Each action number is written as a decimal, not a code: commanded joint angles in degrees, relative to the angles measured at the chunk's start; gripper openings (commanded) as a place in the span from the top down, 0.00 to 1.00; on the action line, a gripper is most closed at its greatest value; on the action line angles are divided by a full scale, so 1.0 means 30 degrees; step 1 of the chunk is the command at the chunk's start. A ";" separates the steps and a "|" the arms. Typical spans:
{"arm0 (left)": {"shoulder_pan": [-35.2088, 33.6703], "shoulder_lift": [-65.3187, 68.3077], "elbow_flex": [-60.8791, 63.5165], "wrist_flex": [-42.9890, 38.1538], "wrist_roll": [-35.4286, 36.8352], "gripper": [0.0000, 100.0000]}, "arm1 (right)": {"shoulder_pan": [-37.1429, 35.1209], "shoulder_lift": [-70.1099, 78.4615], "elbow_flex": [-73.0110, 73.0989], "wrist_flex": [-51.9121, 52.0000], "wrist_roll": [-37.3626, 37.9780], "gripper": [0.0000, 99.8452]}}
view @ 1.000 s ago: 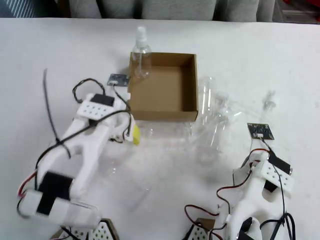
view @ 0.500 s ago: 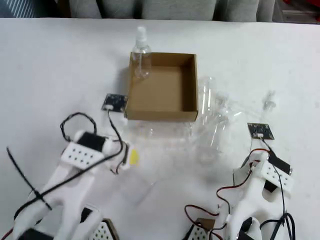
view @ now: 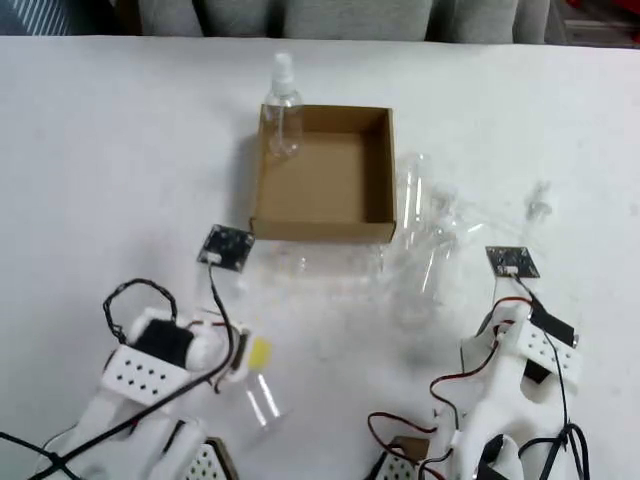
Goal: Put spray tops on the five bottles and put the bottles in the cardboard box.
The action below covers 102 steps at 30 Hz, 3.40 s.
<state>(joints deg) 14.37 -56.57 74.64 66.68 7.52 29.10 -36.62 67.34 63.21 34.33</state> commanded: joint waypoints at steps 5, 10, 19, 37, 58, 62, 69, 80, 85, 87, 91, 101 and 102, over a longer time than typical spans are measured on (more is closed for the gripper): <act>0.0747 0.1597 0.0088 -0.1026 -0.0703 0.73 | -0.0103 0.0044 -0.0147 -0.0190 0.0205 0.98; 0.1392 0.5729 -0.1114 -0.1788 -0.0674 0.73 | -0.0103 0.0044 -0.0147 -0.0190 0.0205 0.98; 0.1333 0.8806 -0.2667 -0.1788 -0.0762 0.73 | -0.0103 0.0044 -0.0147 -0.0190 0.0205 0.98; 0.1158 0.8806 -0.4337 -0.1788 -0.0674 0.98 | -0.0103 0.0044 -0.0147 -0.0190 0.0205 0.98; -0.0015 1.2967 -0.7678 -0.5333 -0.0645 0.64 | -0.0073 0.0044 -0.0147 -0.0190 0.0205 0.98; -0.0630 1.2733 -0.7619 -0.5011 -0.0586 0.45 | -0.0073 0.0044 -0.0147 -0.0190 0.0205 0.98; -0.0601 1.2733 -0.7619 -0.3370 0.1788 0.32 | -0.0103 0.0044 -0.0147 -0.0190 0.0205 0.98; 0.0015 1.2703 -0.7590 -0.1348 0.1934 0.31 | -0.0103 0.0044 -0.0147 -0.0190 0.0205 0.98; 0.0777 1.2703 -0.7707 0.0117 0.1934 0.31 | -0.0103 0.0044 -0.0147 -0.0190 0.0205 0.98; 0.0718 1.2703 -0.7736 0.0000 0.1934 0.31 | -0.0103 0.0044 -0.0147 -0.0190 0.0205 0.98; 0.0015 1.2703 -0.8352 0.0117 0.1963 0.31 | -0.0103 0.0044 -0.0147 -0.0190 0.0205 0.98; 0.0982 1.0359 -0.8234 0.2637 0.1934 0.32 | -0.0103 0.0044 -0.0147 -0.0190 0.0205 0.98; 0.1040 0.9919 -0.8234 0.3048 0.1963 0.35 | -0.0103 0.0044 -0.0147 -0.0190 0.0205 0.98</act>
<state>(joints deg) 15.60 -20.88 52.22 70.20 12.88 29.19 -36.62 67.34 63.21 34.33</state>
